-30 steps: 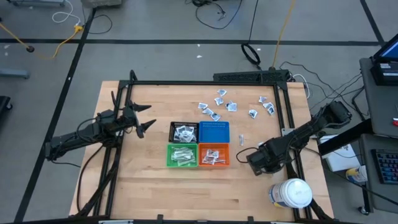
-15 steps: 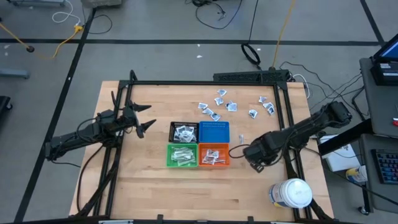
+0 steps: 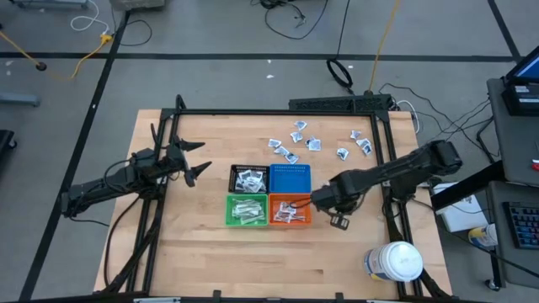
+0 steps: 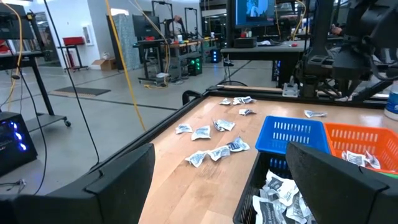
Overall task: Pick & Place First Aid Supplies
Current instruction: Put the ointment pack into the orange bin
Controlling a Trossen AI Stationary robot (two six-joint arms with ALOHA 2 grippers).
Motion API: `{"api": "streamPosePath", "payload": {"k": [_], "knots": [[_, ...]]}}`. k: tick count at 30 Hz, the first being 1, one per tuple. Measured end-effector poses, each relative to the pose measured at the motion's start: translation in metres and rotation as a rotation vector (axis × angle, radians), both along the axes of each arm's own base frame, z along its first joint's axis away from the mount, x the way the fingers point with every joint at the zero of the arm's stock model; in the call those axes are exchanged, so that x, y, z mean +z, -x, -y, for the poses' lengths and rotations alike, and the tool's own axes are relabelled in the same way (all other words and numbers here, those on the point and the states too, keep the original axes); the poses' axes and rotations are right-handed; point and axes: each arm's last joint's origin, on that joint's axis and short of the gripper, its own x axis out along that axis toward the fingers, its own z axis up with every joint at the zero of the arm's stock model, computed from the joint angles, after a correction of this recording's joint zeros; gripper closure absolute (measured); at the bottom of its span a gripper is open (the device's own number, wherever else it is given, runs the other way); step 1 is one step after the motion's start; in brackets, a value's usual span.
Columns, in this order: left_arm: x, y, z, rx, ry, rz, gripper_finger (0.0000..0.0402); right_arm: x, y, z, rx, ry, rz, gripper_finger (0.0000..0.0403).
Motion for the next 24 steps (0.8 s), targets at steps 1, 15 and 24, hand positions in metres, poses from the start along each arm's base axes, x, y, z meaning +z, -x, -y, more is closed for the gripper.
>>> {"api": "streamPosePath", "payload": {"k": [1, 15, 24], "knots": [[0.0, 0.0, 0.0, 0.0, 0.0, 0.0, 0.0036, 0.001, -0.007, 0.001, 0.022, -0.007, 0.006, 0.0403], [0.0, 0.0, 0.0, 0.0, 0.0, 0.0, 0.0036, 0.026, -0.116, -0.004, 0.251, -0.064, 0.182, 0.0403], [0.0, 0.0, 0.0, -0.001, 0.0, 0.0, 0.0036, 0.04, -0.152, -0.004, 0.258, -0.068, 0.247, 0.0403]]}}
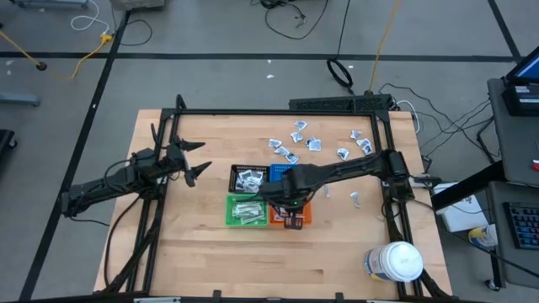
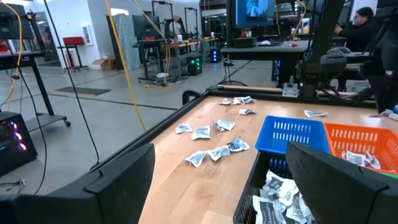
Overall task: Pick & Place First Aid Supplies
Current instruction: Put the ointment pack into the orange bin
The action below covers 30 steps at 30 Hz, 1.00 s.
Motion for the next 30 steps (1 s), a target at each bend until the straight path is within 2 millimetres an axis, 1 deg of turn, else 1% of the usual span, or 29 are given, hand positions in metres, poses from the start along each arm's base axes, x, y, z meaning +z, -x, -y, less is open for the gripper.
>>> {"api": "streamPosePath", "payload": {"k": [4, 7, 21, 26, 30], "knots": [[0.0, 0.0, 0.0, 0.0, 0.0, 0.0, 0.0036, -0.004, -0.006, 0.001, -0.006, 0.001, 0.017, 0.0403], [0.0, 0.0, 0.0, 0.001, 0.0, 0.0, 0.0036, -0.013, -0.009, 0.002, -0.01, 0.032, 0.01, 0.0403], [0.0, 0.0, 0.0, 0.0, 0.0, 0.0, 0.0036, -0.065, -0.007, 0.002, -0.011, 0.043, 0.035, 0.0403], [0.0, 0.0, 0.0, 0.0, 0.0, 0.0, 0.0036, -0.067, -0.006, 0.003, -0.024, 0.042, 0.033, 0.0392], [0.0, 0.0, 0.0, 0.0, 0.0, 0.0, 0.0037, -0.067, -0.006, 0.003, -0.087, 0.038, 0.026, 0.0357]]}}
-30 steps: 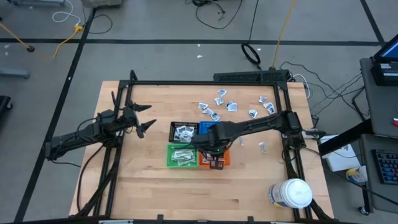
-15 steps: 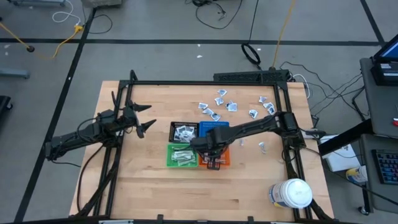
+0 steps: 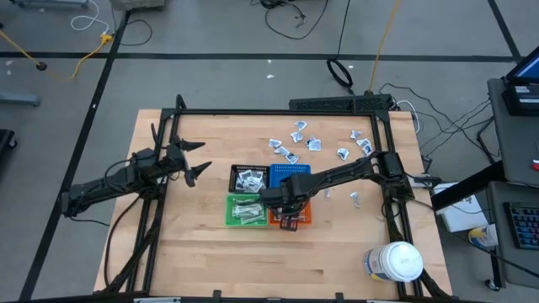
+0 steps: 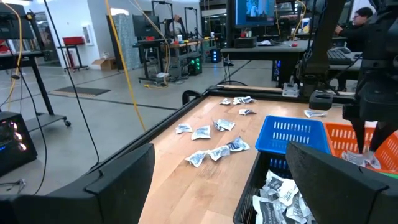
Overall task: Pick & Place First Aid Supplies
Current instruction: Put the ointment pack into the orange bin
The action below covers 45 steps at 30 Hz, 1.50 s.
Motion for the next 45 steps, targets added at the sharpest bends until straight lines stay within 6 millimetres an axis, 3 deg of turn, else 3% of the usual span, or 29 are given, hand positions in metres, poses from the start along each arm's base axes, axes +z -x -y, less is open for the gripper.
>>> {"api": "streamPosePath", "payload": {"k": [7, 12, 31, 34, 40, 45], "knots": [[0.0, 0.0, 0.0, 0.0, 0.0, 0.0, 0.0037, 0.0, 0.0, 0.0, -0.007, 0.0, -0.001, 0.027], [0.0, 0.0, 0.0, 0.0, 0.0, 0.0, 0.0036, 0.0, 0.0, 0.0, 0.015, 0.001, 0.0, 0.0234], [0.0, 0.0, 0.0, 0.0, 0.0, 0.0, 0.0036, 0.042, 0.012, 0.002, 0.02, -0.013, 0.11, 0.0235], [0.0, 0.0, 0.0, 0.0, 0.0, 0.0, 0.0036, 0.044, 0.013, 0.003, -0.087, -0.014, 0.112, 0.0238], [0.0, 0.0, 0.0, 0.0, 0.0, 0.0, 0.0036, 0.046, 0.018, 0.009, -0.547, -0.012, 0.103, 0.0243], [0.0, 0.0, 0.0, 0.0, 0.0, 0.0, 0.0036, 0.034, 0.022, 0.011, -0.722, -0.015, 0.052, 0.0243]]}}
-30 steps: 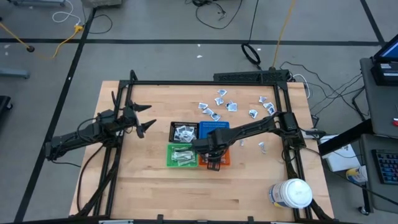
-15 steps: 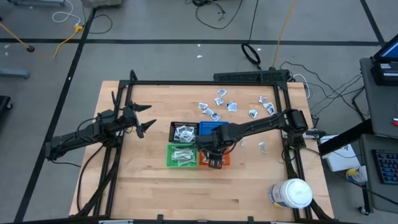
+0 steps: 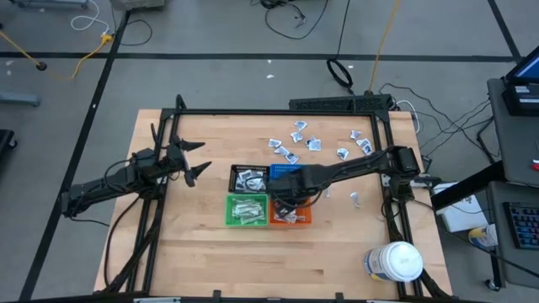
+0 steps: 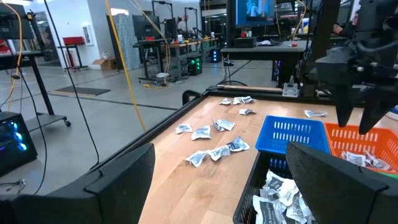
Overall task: Pick & Place First Aid Supplies
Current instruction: Put the ointment pack into the orange bin
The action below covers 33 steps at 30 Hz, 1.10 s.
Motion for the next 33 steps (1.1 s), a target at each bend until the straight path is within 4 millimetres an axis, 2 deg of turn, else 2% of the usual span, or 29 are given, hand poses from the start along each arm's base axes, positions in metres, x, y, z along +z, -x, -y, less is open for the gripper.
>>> {"api": "streamPosePath", "payload": {"k": [5, 11, 23, 29, 33], "knots": [[0.0, 0.0, 0.0, 0.0, 0.0, 0.0, 0.0036, 0.0, 0.018, 0.002, -0.058, -0.009, -0.008, 0.0243], [0.0, 0.0, 0.0, 0.0, 0.0, 0.0, 0.0036, 0.002, 0.063, 0.008, -0.142, -0.015, -0.035, 0.0243], [0.0, 0.0, 0.0, 0.0, 0.0, 0.0, 0.0036, -0.014, 0.152, 0.021, -0.265, -0.01, -0.115, 0.0243], [0.0, 0.0, 0.0, 0.0, 0.0, 0.0, 0.0037, -0.022, 0.188, 0.026, -0.324, -0.004, -0.152, 0.0243], [0.0, 0.0, 0.0, 0.0, 0.0, 0.0, 0.0036, -0.027, 0.204, 0.028, -0.357, -0.002, -0.166, 0.0243]]}}
